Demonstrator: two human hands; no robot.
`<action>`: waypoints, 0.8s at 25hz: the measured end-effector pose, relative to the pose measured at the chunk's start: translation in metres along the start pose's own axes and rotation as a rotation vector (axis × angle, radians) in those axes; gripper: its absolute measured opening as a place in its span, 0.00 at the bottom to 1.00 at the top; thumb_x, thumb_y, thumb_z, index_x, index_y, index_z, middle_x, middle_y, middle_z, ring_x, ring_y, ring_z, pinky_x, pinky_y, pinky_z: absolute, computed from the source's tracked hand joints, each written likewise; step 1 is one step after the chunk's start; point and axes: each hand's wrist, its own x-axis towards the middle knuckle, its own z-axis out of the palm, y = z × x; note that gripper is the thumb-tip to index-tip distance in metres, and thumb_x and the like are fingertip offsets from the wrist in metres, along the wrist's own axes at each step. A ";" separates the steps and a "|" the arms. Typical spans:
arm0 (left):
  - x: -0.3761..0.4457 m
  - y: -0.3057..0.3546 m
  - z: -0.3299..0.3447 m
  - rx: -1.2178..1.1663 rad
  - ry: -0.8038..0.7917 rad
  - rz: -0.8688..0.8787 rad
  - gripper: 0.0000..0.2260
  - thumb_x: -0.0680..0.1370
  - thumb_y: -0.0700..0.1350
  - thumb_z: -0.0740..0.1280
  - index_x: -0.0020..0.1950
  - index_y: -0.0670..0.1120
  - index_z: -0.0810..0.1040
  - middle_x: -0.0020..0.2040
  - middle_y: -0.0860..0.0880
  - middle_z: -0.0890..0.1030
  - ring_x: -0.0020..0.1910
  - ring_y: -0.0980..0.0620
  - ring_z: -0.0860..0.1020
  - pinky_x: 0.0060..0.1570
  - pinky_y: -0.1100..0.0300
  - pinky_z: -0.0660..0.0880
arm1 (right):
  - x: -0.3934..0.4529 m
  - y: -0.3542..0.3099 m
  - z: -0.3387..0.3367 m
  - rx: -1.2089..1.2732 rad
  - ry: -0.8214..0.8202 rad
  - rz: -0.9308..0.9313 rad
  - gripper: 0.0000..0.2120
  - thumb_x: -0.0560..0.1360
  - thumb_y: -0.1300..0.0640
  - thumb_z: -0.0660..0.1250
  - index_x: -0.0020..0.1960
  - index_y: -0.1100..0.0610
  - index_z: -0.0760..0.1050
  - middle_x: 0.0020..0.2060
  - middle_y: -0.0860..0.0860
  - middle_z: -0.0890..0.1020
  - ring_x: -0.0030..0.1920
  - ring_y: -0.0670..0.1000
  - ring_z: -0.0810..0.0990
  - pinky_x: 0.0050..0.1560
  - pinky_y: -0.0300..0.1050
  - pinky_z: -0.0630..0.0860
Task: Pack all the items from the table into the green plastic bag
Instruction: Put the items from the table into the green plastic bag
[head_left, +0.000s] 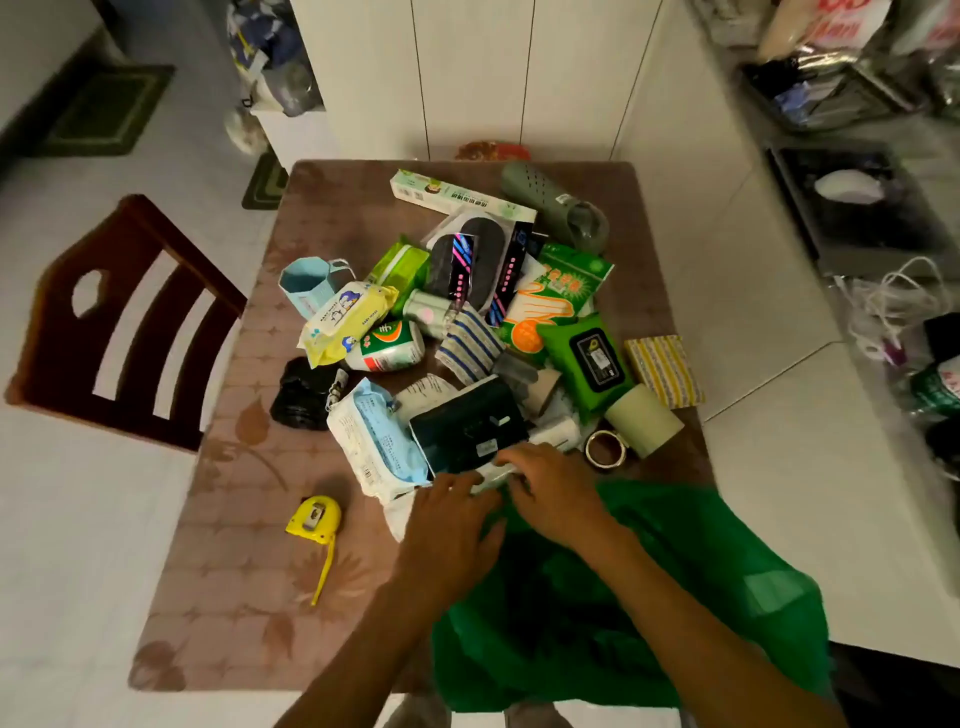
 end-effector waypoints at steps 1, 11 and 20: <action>0.005 0.001 0.010 0.092 -0.147 -0.038 0.17 0.76 0.56 0.62 0.63 0.54 0.74 0.68 0.48 0.71 0.67 0.45 0.67 0.64 0.48 0.64 | 0.020 0.001 0.014 -0.138 -0.097 -0.076 0.16 0.75 0.57 0.64 0.63 0.53 0.72 0.62 0.52 0.77 0.59 0.54 0.74 0.56 0.47 0.71; -0.027 -0.028 0.068 0.256 -0.409 -0.073 0.19 0.76 0.45 0.66 0.67 0.49 0.72 0.71 0.44 0.68 0.68 0.42 0.67 0.63 0.46 0.67 | 0.051 0.016 0.068 -0.664 -0.234 -0.138 0.27 0.71 0.59 0.69 0.69 0.57 0.67 0.71 0.60 0.64 0.67 0.63 0.64 0.67 0.62 0.63; -0.013 -0.032 0.026 0.069 -0.148 -0.098 0.10 0.73 0.42 0.68 0.53 0.48 0.81 0.55 0.43 0.77 0.49 0.40 0.78 0.41 0.49 0.77 | 0.012 0.006 -0.091 0.549 0.308 0.241 0.21 0.61 0.52 0.76 0.51 0.53 0.75 0.46 0.44 0.80 0.48 0.48 0.81 0.42 0.46 0.80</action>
